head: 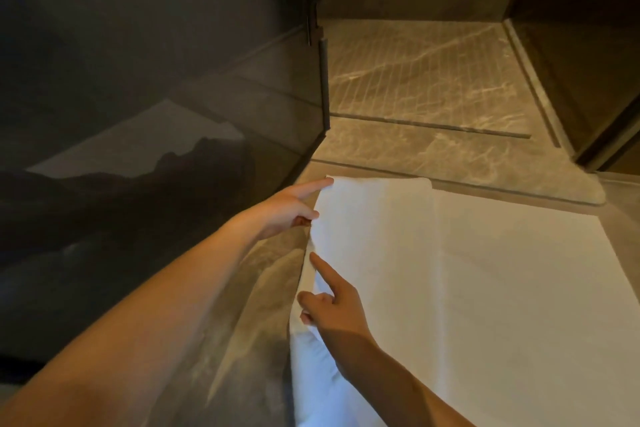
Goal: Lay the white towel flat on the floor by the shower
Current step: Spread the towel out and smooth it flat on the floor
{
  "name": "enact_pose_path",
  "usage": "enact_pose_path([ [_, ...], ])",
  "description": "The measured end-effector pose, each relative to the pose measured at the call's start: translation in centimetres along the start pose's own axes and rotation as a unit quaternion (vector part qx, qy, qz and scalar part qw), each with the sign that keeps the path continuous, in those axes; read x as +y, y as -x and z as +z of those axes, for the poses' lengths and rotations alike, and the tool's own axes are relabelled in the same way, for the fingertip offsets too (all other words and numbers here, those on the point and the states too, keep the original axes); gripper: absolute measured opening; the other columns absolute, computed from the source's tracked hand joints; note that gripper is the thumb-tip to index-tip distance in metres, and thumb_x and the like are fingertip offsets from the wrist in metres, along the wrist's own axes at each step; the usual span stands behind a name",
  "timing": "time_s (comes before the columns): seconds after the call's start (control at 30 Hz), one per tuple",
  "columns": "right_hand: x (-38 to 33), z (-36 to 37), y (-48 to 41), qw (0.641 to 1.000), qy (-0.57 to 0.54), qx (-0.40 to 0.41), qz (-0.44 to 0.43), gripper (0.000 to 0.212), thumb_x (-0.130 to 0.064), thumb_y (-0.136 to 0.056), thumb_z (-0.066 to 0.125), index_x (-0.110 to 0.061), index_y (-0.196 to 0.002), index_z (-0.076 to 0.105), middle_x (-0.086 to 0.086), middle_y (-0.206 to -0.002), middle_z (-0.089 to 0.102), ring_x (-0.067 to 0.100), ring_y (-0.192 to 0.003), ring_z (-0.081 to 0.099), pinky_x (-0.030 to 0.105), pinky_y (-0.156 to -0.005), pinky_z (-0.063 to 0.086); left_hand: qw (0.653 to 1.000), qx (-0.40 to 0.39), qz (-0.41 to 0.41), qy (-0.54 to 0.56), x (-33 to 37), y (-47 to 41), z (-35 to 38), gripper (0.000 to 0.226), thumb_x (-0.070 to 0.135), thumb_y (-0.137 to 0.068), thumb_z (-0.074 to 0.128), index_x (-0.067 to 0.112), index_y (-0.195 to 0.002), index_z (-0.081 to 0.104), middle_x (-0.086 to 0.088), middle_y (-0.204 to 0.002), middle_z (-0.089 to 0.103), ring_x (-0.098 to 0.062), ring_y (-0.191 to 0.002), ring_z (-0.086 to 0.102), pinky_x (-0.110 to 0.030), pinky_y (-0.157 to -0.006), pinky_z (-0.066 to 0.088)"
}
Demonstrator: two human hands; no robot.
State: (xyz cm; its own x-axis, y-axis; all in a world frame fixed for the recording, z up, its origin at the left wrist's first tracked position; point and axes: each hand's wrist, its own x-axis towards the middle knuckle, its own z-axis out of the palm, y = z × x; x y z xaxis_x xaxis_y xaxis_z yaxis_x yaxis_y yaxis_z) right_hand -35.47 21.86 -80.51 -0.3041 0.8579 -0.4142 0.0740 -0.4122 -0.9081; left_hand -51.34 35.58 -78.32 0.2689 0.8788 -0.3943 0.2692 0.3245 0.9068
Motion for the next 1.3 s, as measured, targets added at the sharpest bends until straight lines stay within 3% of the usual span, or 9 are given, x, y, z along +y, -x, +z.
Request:
enact_pose_path([
  [0.2, 0.6, 3.1, -1.4, 0.999, -0.033, -0.025, 0.015, 0.055, -0.015, -0.091, 0.066, -0.038, -0.138, 0.047, -0.012, -0.087, 0.07, 0.018, -0.076, 0.067, 0.025, -0.081, 0.059, 0.998, 0.041, -0.034, 0.032, -1.7, 1.2, -2.5, 0.066, -0.009, -0.089, 0.05, 0.042, -0.131, 0.051, 0.005, -0.155, 0.03, -0.029, -0.143, 0.027, -0.051, -0.113, 0.033],
  [0.37, 0.2, 5.0, -2.6, 0.997, -0.05, -0.052, 0.01, 0.051, -0.014, -0.092, 0.065, -0.042, -0.132, 0.049, -0.037, -0.068, 0.062, 0.007, -0.073, 0.068, 0.015, -0.071, 0.055, 0.994, 0.072, -0.029, 0.07, -2.2, 1.6, -4.3, 0.064, -0.006, -0.088, 0.049, 0.041, -0.133, 0.052, 0.005, -0.154, 0.033, -0.026, -0.138, 0.035, -0.043, -0.105, 0.044],
  [0.47, 0.2, 6.1, -3.5, 0.997, -0.048, -0.053, 0.013, 0.051, -0.013, -0.091, 0.066, -0.039, -0.132, 0.051, -0.029, -0.088, 0.057, 0.011, -0.077, 0.066, 0.013, -0.07, 0.054, 0.992, 0.103, -0.016, 0.064, -2.7, 1.9, -4.8, 0.065, -0.003, -0.088, 0.049, 0.049, -0.126, 0.055, 0.007, -0.156, 0.027, -0.025, -0.134, 0.039, -0.039, -0.101, 0.048],
  [0.6, 1.7, 6.4, -3.5, 0.999, 0.013, -0.05, -0.011, 0.053, -0.014, -0.093, 0.064, -0.028, -0.141, 0.045, 0.007, -0.114, 0.067, 0.021, -0.089, 0.066, 0.029, -0.09, 0.056, 0.992, 0.104, -0.065, 0.029, -4.3, 1.9, -4.6, 0.07, -0.007, -0.089, 0.049, 0.044, -0.137, 0.046, 0.004, -0.159, 0.019, -0.019, -0.122, 0.048, -0.028, -0.084, 0.055],
  [0.73, 3.6, 6.1, -4.0, 0.998, 0.045, -0.036, -0.016, 0.049, -0.012, -0.097, 0.056, -0.016, -0.143, 0.04, 0.007, -0.143, 0.05, 0.031, -0.116, 0.057, 0.041, -0.104, 0.047, 0.984, 0.124, -0.126, -0.027, -5.9, 1.4, -4.6, 0.076, -0.009, -0.088, 0.053, 0.046, -0.14, 0.041, -0.001, -0.158, 0.019, -0.028, -0.134, 0.038, -0.039, -0.102, 0.046],
  [1.0, 5.1, 6.4, -5.6, 0.997, 0.065, -0.031, 0.014, 0.055, -0.005, -0.094, 0.058, -0.021, -0.144, 0.042, 0.002, -0.149, 0.044, 0.03, -0.129, 0.05, 0.046, -0.108, 0.043, 0.982, 0.11, -0.141, -0.067, -6.9, 1.0, -4.7, 0.072, -0.002, -0.09, 0.056, 0.047, -0.141, 0.037, -0.002, -0.153, 0.024, -0.029, -0.128, 0.04, -0.039, -0.1, 0.044],
  [1.13, 4.9, 6.1, -5.5, 0.997, 0.077, -0.026, 0.008, 0.054, -0.006, -0.094, 0.058, -0.023, -0.143, 0.044, 0.004, -0.146, 0.049, 0.033, -0.126, 0.052, 0.045, -0.109, 0.043, 0.986, 0.123, -0.092, -0.068, -6.5, 1.1, -4.1, 0.063, 0.0, -0.091, 0.057, 0.038, -0.14, 0.043, -0.003, -0.148, 0.03, -0.023, -0.116, 0.051, -0.022, -0.08, 0.052],
  [1.2, 4.5, 5.3, -5.2, 0.996, 0.088, -0.018, -0.008, 0.049, -0.012, -0.095, 0.058, -0.024, -0.14, 0.046, 0.009, -0.14, 0.055, 0.032, -0.124, 0.054, 0.044, -0.108, 0.044, 0.966, 0.183, -0.026, -0.18, -6.2, 1.1, -3.1, 0.054, 0.009, -0.092, 0.059, 0.03, -0.14, 0.045, -0.003, -0.145, 0.035, -0.025, -0.123, 0.046, -0.029, -0.09, 0.05],
  [1.3, 3.7, 2.7, -4.5, 0.99, 0.116, 0.048, -0.064, 0.041, -0.018, -0.096, 0.057, -0.023, -0.136, 0.051, 0.002, -0.136, 0.057, 0.022, -0.117, 0.058, 0.038, -0.106, 0.046, 0.844, 0.292, 0.038, -0.448, -5.2, 0.7, -0.5, 0.052, 0.026, -0.093, 0.059, 0.028, -0.142, 0.041, -0.005, -0.14, 0.037, -0.026, -0.125, 0.038, -0.038, -0.1, 0.043],
])
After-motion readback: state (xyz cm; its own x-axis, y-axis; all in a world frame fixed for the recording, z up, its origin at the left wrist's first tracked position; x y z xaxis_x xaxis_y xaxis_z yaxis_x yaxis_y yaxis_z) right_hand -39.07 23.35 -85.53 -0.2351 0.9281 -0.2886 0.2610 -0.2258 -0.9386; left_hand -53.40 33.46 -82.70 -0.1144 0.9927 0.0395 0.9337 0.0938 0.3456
